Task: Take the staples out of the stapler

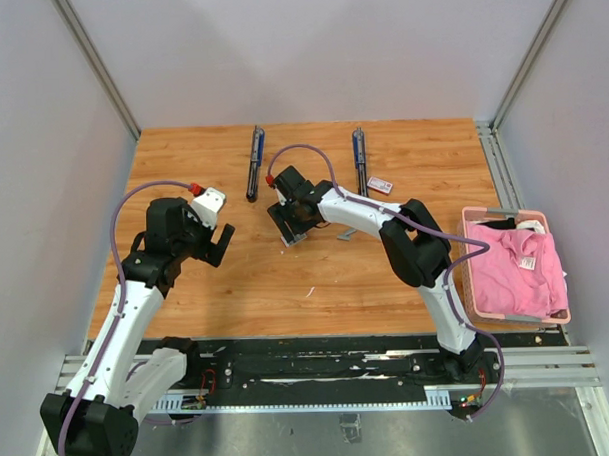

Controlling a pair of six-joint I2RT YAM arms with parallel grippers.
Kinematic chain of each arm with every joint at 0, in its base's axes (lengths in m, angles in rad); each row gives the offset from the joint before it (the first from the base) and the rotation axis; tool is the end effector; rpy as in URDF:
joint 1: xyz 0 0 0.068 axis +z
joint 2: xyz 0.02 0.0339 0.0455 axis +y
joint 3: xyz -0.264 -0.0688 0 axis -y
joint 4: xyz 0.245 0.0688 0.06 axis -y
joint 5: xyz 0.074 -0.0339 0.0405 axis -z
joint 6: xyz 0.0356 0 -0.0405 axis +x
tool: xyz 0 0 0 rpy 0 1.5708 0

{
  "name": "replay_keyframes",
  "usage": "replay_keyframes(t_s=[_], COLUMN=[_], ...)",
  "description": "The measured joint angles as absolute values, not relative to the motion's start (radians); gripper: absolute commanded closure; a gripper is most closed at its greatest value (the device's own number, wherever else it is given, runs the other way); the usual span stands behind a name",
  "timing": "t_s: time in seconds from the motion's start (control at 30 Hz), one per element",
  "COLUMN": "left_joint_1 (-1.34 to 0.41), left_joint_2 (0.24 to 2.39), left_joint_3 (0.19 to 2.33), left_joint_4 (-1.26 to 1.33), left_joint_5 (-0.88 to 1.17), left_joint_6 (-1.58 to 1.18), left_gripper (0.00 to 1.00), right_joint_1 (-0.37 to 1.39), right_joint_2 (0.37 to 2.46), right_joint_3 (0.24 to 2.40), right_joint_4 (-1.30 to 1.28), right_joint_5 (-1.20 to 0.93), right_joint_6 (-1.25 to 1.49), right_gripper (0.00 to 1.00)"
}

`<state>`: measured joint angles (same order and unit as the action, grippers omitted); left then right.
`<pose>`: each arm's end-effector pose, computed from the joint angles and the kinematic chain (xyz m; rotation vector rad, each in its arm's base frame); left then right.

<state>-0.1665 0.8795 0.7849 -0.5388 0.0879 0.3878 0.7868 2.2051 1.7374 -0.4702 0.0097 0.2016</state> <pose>0.1864 -0.0345 0.2887 0.6494 2.1036 0.0269 0.3441 0.3446 0.1809 -0.7325 2.4457 0.3856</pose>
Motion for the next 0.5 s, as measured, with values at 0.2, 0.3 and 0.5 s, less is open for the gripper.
replay_keyframes(t_s=[0.2,0.3,0.5], left_joint_1=[-0.167,-0.167,-0.167], left_joint_2=[0.879,0.879,0.879], left_joint_3=[0.785,0.785,0.785], left_joint_4=[-0.539,-0.539,-0.539], left_joint_5=[0.088,0.088,0.088], left_joint_6=[0.388,0.388,0.388], left_gripper=[0.02,0.02,0.02], right_joint_1=[0.787,0.787,0.787], right_joint_2=[2.205,2.205,2.205], right_joint_3=[1.737,1.737,1.738], right_joint_4=[-0.470,-0.470,-0.471], right_joint_5=[0.008,0.007,0.007], right_joint_6=[0.202,0.202,0.203], right_gripper=[0.32,0.31,0.29])
